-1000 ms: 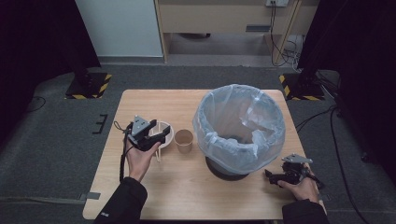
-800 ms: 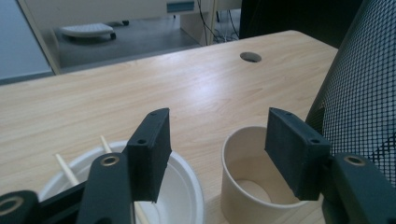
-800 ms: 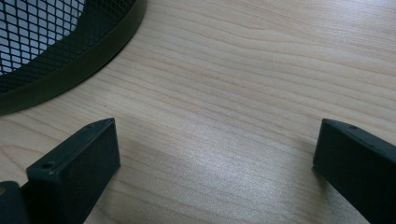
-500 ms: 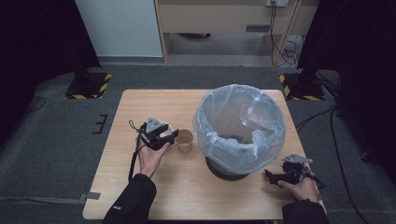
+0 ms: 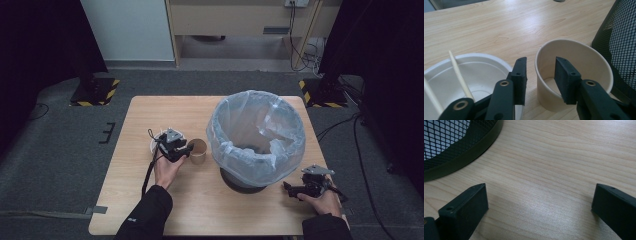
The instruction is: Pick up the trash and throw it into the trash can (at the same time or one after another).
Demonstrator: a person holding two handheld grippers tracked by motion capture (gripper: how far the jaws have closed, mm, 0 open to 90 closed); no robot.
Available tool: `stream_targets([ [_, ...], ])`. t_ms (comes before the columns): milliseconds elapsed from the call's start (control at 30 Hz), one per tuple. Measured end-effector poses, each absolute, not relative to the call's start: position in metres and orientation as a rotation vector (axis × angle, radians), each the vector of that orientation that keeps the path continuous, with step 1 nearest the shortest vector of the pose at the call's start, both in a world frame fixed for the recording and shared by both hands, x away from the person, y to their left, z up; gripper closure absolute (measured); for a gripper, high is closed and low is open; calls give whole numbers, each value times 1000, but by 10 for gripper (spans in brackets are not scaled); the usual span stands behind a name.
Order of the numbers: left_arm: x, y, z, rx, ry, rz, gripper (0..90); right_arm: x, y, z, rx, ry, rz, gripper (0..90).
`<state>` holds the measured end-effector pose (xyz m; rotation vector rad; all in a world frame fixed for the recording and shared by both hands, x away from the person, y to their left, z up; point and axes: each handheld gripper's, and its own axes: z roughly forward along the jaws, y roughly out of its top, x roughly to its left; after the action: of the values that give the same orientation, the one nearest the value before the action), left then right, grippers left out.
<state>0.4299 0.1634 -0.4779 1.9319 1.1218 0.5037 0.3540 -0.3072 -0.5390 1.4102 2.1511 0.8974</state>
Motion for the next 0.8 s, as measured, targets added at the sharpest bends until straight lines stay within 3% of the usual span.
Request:
stream_targets([
  [500, 425, 157, -478, 1997, 1099, 480, 820, 354, -307, -539, 1405, 2158, 900, 8],
  [800, 419, 157, -475, 1977, 1077, 465, 841, 354, -307, -539, 1405, 2158, 900, 8],
])
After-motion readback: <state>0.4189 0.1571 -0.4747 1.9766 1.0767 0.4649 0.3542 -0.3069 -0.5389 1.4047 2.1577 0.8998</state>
